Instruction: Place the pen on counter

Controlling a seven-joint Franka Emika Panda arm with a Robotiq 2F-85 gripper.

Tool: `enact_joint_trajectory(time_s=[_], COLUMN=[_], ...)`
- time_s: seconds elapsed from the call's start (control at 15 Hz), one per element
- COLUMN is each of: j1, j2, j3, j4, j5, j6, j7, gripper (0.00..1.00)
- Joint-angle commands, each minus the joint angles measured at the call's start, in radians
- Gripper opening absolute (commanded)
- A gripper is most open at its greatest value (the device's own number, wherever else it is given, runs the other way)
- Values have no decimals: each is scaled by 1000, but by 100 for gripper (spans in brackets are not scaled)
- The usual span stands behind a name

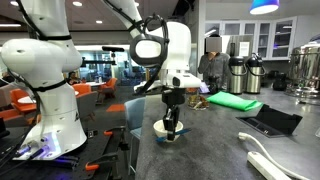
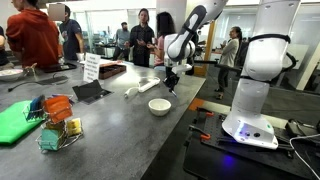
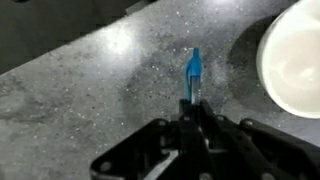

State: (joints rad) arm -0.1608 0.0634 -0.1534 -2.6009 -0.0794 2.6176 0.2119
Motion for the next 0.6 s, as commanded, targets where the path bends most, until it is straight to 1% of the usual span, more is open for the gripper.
enact_joint_trajectory(time_s=[0.0, 0.13, 0.27, 0.33, 0.4, 0.53], j1=[-5, -5, 0, 3, 15, 31], j2=[57, 87, 104, 109, 109, 97], j3=[-6, -13, -26, -31, -35, -36], j4=[15, 25, 37, 46, 70, 92], j5=[62, 58, 29, 21, 4, -26], j6=[46, 60, 66, 63, 46, 48], j7=[-67, -64, -37, -29, -5, 12], gripper=[3, 3, 3, 38, 40, 53])
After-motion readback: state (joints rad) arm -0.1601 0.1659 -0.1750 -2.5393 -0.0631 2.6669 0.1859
